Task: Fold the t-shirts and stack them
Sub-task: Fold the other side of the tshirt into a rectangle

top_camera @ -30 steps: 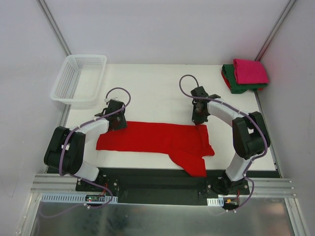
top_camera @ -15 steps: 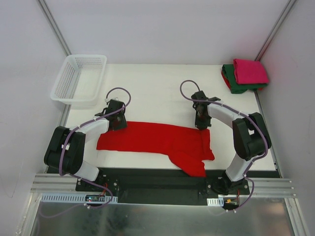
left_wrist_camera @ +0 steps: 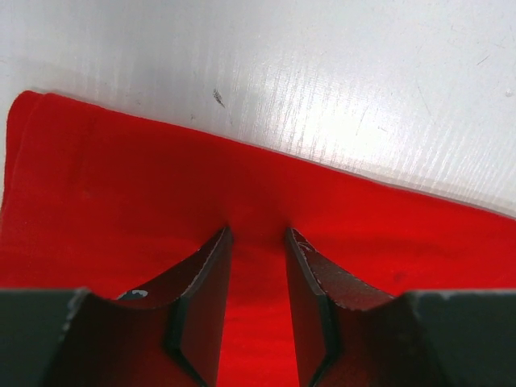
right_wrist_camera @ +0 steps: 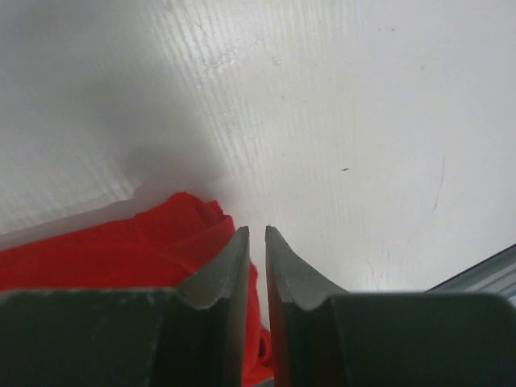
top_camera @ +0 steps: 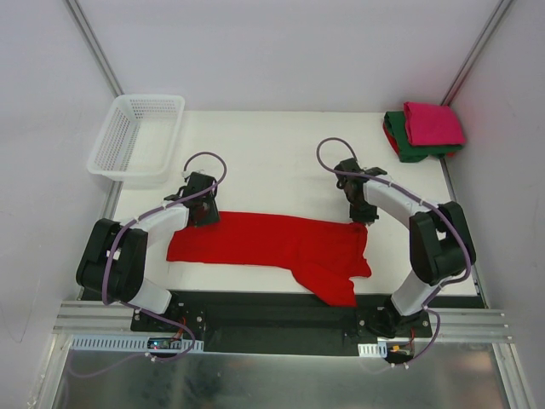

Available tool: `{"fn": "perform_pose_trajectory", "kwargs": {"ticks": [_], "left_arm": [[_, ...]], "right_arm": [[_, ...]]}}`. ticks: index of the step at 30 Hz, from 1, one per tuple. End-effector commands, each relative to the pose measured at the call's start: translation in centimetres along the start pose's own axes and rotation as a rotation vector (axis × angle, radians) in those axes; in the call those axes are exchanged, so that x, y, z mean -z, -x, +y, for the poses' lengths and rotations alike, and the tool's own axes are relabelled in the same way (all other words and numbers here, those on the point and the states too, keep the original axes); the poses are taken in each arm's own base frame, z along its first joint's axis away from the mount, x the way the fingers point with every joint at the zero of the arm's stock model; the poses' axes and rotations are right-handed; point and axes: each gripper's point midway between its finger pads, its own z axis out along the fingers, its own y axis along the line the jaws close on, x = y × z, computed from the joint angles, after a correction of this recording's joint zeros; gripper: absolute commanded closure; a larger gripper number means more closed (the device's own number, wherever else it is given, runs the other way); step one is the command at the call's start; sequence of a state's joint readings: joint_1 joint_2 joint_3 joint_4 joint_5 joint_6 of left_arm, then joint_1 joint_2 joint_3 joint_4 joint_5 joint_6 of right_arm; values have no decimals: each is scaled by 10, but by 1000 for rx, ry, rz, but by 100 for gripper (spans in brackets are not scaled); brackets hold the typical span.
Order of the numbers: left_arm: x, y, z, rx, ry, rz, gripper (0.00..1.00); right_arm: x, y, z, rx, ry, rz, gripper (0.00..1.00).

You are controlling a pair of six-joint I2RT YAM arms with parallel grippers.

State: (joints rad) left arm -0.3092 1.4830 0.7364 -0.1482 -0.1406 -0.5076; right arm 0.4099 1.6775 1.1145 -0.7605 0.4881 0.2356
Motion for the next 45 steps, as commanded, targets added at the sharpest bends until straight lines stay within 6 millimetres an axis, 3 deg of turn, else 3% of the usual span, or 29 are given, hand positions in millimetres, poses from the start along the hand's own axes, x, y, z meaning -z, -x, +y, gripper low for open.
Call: {"fn": "perform_pose_trajectory", "kwargs": {"ticks": [1,5,9,13,23,45], "left_arm": [[3,-4,7,-21,49,20,67],[3,-4,7,-21,48,20,67],[3,-4,6,-22,46,25,67],[3,-4,6,-22,44,25,67],[3,-2,5,-24,42,22,68],[2,-1,4,-28,42,26,69]], "right_arm": [[16,9,-23,-39,-67,-59,83],[22,12,-12,-62,30,-86,76],[38,20,-5,-89,121,-134,53],[52,23,9,-55,240,-142,46],[36,5,38,39,348,-62,45],[6,-1,19,84,139,1,47]]}}
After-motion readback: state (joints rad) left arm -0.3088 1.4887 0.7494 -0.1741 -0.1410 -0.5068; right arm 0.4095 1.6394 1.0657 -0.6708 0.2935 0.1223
